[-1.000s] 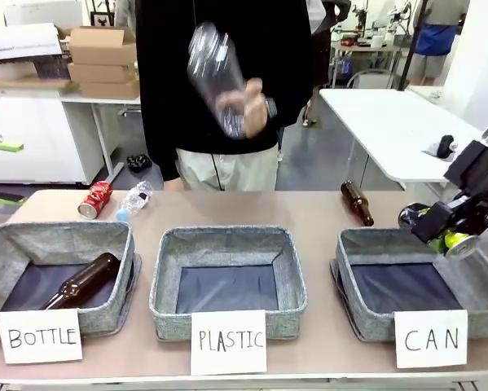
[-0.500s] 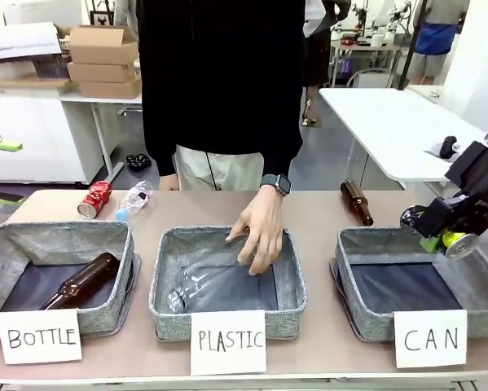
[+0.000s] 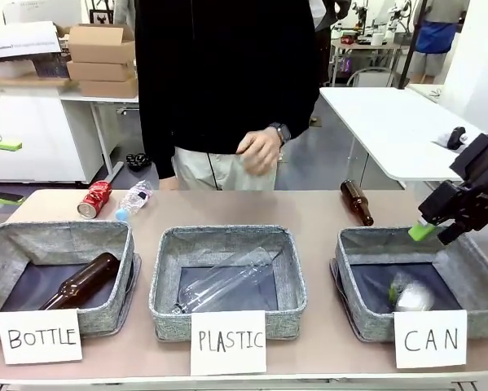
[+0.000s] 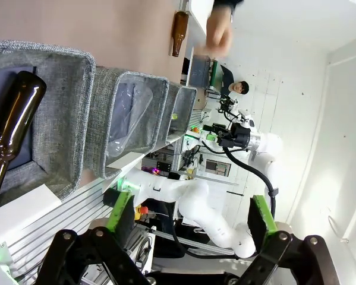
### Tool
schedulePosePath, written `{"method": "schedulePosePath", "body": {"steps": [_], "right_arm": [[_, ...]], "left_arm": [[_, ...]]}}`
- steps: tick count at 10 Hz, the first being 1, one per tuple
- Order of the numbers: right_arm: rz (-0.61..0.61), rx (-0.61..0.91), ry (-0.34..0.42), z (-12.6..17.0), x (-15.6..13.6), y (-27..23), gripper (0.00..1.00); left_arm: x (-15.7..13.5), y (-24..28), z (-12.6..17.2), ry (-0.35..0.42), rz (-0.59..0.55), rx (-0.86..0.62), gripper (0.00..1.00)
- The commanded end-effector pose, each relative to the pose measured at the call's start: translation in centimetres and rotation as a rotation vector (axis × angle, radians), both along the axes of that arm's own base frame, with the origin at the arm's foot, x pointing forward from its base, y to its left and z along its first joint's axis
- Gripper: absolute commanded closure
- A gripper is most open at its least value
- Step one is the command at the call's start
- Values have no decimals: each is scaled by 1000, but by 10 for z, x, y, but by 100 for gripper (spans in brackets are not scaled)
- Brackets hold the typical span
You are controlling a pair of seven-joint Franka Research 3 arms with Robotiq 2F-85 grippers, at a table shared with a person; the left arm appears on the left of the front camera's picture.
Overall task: Sort the can waste into the basket.
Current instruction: Pick up the can waste from the table and place it in the right Fabric basket.
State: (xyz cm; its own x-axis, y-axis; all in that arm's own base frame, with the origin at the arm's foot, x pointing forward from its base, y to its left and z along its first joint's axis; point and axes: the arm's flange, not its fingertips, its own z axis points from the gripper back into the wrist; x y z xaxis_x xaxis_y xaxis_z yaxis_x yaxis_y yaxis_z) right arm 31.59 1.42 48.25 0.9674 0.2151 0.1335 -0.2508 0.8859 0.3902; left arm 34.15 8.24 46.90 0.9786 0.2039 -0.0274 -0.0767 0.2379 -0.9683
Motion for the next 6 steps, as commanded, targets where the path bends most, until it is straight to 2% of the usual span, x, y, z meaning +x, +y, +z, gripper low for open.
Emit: {"method": "schedulePosePath", "body": {"steps": [1, 4, 5, 6], "right_arm": [[-36, 19, -60, -13, -6, 0, 0], [-29, 40, -39, -13, -2, 0, 0], [32, 140, -70, -8, -1, -4, 0], [246, 495, -241, 9, -6, -14, 0]], "left_arm": [[-1, 0, 0, -16, -10, -6, 0], [-1, 0, 0, -16, -10, -6, 0], [-1, 0, 0, -16, -10, -6, 0], [-1, 0, 0, -16, -10, -6, 0]]}}
